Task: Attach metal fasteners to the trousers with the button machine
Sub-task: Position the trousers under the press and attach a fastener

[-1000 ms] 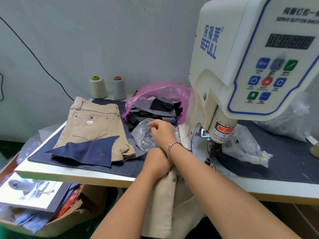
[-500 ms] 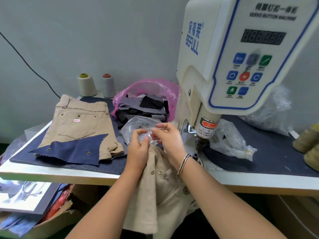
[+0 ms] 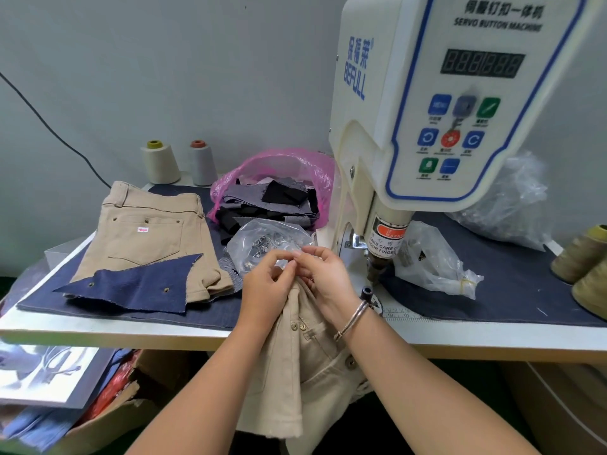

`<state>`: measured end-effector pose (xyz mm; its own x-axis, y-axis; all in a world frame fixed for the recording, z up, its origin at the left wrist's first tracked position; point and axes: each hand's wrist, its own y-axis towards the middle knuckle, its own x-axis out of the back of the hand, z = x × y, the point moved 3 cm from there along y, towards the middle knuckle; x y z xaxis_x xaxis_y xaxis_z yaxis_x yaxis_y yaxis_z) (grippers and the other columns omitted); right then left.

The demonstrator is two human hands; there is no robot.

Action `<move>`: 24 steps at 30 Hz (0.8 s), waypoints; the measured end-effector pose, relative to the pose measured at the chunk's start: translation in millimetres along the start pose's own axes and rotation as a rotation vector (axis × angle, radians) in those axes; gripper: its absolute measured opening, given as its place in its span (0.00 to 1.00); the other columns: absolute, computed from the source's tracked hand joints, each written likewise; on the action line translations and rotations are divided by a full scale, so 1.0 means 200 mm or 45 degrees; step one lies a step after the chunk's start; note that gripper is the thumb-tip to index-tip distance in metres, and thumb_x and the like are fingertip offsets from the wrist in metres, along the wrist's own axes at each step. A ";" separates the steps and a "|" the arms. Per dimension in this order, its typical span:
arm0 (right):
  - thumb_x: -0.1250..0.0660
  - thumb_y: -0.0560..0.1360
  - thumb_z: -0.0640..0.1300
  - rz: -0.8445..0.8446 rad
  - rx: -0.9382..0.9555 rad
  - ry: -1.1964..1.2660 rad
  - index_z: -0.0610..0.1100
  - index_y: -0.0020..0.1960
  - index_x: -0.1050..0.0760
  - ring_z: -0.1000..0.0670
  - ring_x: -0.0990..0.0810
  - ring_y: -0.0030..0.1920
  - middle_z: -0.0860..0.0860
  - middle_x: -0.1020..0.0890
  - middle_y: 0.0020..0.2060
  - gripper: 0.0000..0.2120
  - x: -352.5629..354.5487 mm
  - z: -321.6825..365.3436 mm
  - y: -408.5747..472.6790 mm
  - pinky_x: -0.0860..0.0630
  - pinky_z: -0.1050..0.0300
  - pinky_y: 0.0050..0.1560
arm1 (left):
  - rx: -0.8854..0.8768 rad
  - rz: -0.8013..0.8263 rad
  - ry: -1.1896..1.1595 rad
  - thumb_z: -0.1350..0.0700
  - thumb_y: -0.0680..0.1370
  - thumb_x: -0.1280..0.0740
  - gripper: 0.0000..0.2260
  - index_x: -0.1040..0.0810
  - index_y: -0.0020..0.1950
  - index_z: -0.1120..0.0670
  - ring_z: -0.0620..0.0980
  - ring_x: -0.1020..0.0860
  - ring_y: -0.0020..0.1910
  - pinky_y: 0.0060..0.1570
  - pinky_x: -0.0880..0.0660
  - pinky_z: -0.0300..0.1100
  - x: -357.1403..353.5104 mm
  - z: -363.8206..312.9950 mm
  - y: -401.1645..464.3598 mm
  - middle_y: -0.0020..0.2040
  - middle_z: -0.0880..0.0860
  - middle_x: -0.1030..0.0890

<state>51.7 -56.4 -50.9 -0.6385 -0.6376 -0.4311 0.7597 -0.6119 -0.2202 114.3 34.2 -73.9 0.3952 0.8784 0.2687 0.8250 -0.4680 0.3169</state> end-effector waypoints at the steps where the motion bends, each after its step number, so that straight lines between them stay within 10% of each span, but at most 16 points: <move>1: 0.33 0.75 0.33 0.006 -0.007 0.022 0.39 0.48 0.28 0.55 0.21 0.26 0.48 0.20 0.30 0.06 0.00 0.00 0.00 0.25 0.64 0.28 | -0.002 -0.006 0.000 0.56 0.77 0.32 0.07 0.22 0.44 0.43 0.52 0.23 0.30 0.36 0.28 0.45 0.00 0.00 0.00 0.30 0.55 0.20; 7: 0.34 0.75 0.33 0.010 -0.026 0.014 0.38 0.42 0.25 0.53 0.20 0.28 0.46 0.19 0.29 0.04 0.00 -0.01 -0.01 0.23 0.64 0.30 | -0.008 -0.024 0.006 0.56 0.77 0.33 0.07 0.23 0.45 0.43 0.58 0.21 0.35 0.40 0.24 0.52 0.00 0.00 -0.01 0.33 0.56 0.19; 16: 0.31 0.73 0.36 -0.199 0.116 -0.480 0.41 0.37 0.21 0.46 0.21 0.39 0.42 0.19 0.36 0.06 0.02 -0.04 0.02 0.22 0.48 0.48 | 0.047 -0.012 0.157 0.58 0.76 0.32 0.07 0.21 0.43 0.45 0.38 0.25 0.30 0.36 0.31 0.35 -0.01 0.02 0.01 0.27 0.43 0.23; 24: 0.35 0.76 0.37 -0.120 0.409 -0.885 0.38 0.44 0.21 0.50 0.23 0.42 0.46 0.20 0.39 0.05 0.01 0.02 -0.02 0.26 0.56 0.48 | 0.028 0.009 0.147 0.58 0.77 0.32 0.04 0.18 0.47 0.50 0.41 0.29 0.27 0.32 0.34 0.35 -0.01 -0.01 0.00 0.25 0.46 0.25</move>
<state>46.6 -57.7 -47.5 -0.7104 -0.6584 0.2488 0.6927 -0.7166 0.0816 113.3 33.1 -72.7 0.3526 0.8577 0.3742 0.8316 -0.4706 0.2950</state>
